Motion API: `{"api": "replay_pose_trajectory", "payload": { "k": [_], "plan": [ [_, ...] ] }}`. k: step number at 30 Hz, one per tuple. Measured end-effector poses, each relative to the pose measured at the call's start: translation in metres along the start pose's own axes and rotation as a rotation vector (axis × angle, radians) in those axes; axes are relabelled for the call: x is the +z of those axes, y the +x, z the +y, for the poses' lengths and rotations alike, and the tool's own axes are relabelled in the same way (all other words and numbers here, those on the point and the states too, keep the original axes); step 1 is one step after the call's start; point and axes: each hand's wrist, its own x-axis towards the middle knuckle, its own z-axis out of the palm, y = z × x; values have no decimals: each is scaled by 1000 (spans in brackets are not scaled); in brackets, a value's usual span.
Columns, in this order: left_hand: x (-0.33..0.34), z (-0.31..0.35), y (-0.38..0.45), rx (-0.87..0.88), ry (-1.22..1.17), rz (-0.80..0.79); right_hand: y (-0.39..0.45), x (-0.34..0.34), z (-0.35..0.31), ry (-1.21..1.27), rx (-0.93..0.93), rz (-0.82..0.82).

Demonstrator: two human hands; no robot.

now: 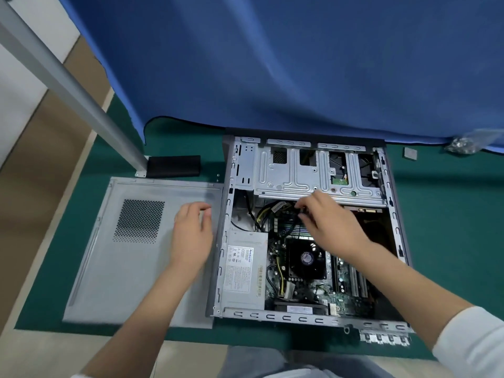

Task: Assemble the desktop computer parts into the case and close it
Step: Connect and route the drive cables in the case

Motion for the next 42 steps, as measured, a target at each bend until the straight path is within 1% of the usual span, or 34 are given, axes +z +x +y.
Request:
{"api": "replay_pose_trajectory", "payload": {
  "k": [2, 4, 5, 7, 9, 11, 14, 16, 18, 21, 23, 25, 27, 30, 33, 35, 36, 38, 39, 40, 42],
  "plan": [
    [4, 23, -19, 153, 60, -6, -18, 11, -3, -72, -70, -120],
    [13, 38, -34, 288, 151, -46, -26, 21, -4, -133, 12, -246],
    [19, 42, -40, 356, 213, -66, -28, 23, -3, -166, 54, -272],
    [27, 46, -44, 445, 331, -114, -32, 25, 0, -228, 78, -295],
    [32, 48, -46, 477, 434, -150, -41, 26, 5, -222, 100, -310],
    [35, 49, -46, 482, 514, -154, -54, 26, 12, -176, 157, -327],
    [36, 50, -47, 473, 549, -161, -74, 25, 19, -87, 256, -347],
    [36, 50, -48, 470, 567, -163, -84, 21, 21, -10, 305, -324],
    [36, 51, -48, 468, 558, -150, -91, 15, 20, 73, 352, -267],
    [38, 56, -52, 441, 490, -147, -98, 4, 15, 248, 431, -137],
    [43, 64, -57, 397, 428, -185, -100, -5, 10, 395, 487, -27],
    [48, 78, -62, 312, 379, -242, -100, -15, 7, 522, 526, 63],
    [51, 95, -67, 185, 231, -289, -101, -24, 5, 612, 519, 86],
    [55, 120, -70, -34, -95, -354, -102, -35, 1, 784, 491, 43],
    [55, 138, -71, -261, -300, -423, -99, -46, -10, 1050, 510, 43],
    [49, 149, -72, -449, -471, -420, -98, -54, -17, 1209, 505, 41],
    [45, 153, -71, -573, -613, -423, -98, -56, -20, 1248, 479, 22],
    [36, 159, -68, -801, -997, -491, -99, -57, -27, 1243, 374, -50],
    [32, 159, -66, -860, -1154, -512, -100, -55, -32, 1218, 322, -96],
    [28, 158, -65, -874, -1268, -504, -100, -54, -36, 1190, 285, -142],
    [20, 152, -62, -833, -1361, -478, -101, -50, -41, 1120, 234, -226]
  ]
}}
